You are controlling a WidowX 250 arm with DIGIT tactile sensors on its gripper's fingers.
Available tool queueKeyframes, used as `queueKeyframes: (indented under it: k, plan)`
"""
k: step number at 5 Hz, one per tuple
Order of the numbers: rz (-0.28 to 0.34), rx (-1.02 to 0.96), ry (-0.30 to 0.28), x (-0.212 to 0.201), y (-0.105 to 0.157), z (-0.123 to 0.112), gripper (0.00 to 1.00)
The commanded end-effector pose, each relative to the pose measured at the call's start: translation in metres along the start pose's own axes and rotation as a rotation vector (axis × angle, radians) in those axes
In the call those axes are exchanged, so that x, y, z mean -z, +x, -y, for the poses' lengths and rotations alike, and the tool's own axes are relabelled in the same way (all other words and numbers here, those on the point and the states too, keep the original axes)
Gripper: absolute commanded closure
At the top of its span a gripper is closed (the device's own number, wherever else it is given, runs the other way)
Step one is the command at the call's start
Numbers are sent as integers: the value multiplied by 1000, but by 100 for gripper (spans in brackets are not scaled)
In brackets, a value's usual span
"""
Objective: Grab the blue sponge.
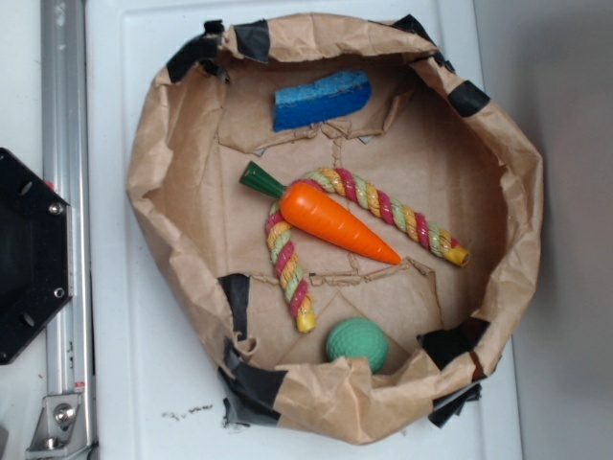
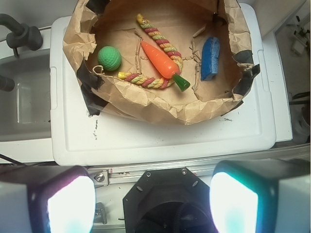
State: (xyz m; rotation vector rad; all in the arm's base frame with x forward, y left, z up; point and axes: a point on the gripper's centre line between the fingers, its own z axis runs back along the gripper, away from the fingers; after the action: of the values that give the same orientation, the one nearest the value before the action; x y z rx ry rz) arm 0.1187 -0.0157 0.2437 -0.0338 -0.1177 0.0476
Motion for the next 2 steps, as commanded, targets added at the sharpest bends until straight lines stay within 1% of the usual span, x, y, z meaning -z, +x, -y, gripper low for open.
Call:
queueKeyframes:
  k: [1,2]
  plan:
    - [0,0,0,0,0,0,0]
    - [147,-198,-1,50,46,-41,0]
